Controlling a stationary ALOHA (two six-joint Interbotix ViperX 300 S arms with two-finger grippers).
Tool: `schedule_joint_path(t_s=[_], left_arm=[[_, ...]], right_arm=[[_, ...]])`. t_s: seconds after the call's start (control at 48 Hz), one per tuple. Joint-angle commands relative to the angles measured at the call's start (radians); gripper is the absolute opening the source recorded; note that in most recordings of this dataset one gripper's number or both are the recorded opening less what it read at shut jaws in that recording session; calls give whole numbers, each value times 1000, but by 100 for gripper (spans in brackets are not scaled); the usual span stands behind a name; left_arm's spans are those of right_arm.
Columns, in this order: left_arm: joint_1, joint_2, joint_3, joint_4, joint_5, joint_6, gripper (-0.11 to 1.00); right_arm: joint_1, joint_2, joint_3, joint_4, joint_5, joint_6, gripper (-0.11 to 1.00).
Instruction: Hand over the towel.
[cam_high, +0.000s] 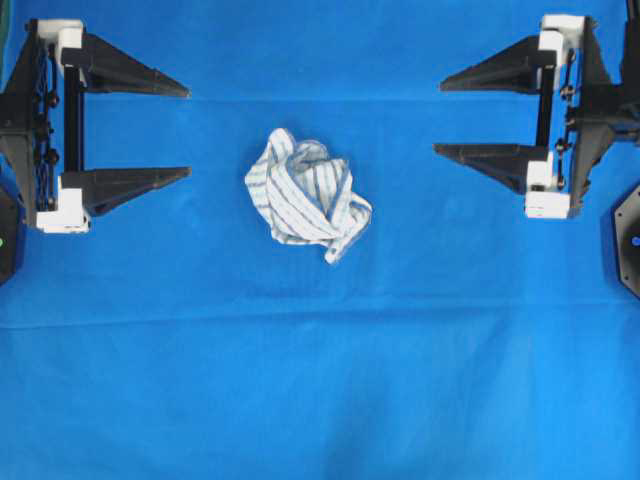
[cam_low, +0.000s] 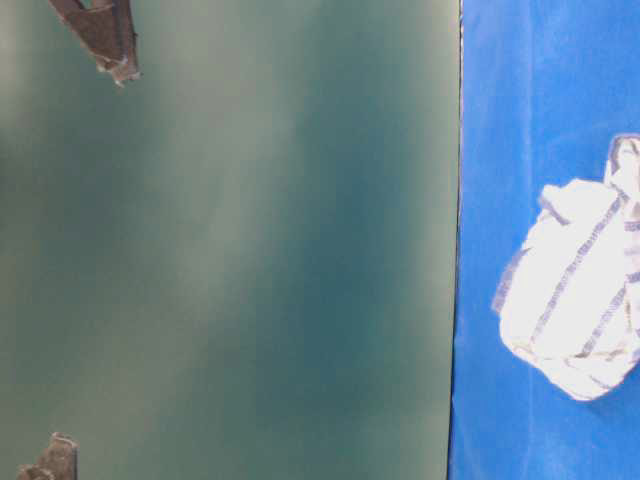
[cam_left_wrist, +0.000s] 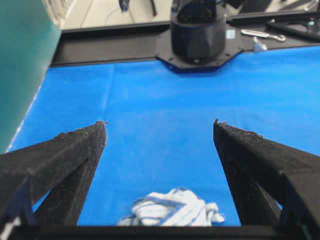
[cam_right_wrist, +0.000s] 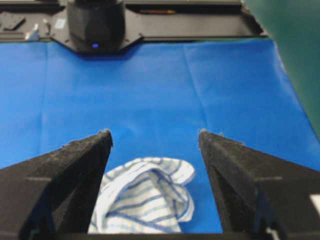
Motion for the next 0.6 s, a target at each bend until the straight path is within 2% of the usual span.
schedule_joint_path(t_s=[0.0, 0.125, 0.292, 0.459, 0.584], left_arm=[[0, -8, -6, -2, -17, -2, 92], [0, -52, 5, -2, -3, -6, 92], [2, -176, 41, -2, 55, -18, 92], [0, -334, 123, -2, 103, -18, 92], [0, -454, 232, -2, 103, -21, 92]], right_arm=[[0, -5, -11, 2, -6, 2, 72], [2, -38, -5, 2, 23, 3, 72], [0, -137, 26, 3, 95, 3, 72], [2, -290, 129, 3, 127, 3, 72], [0, -428, 238, 18, 127, 9, 72]])
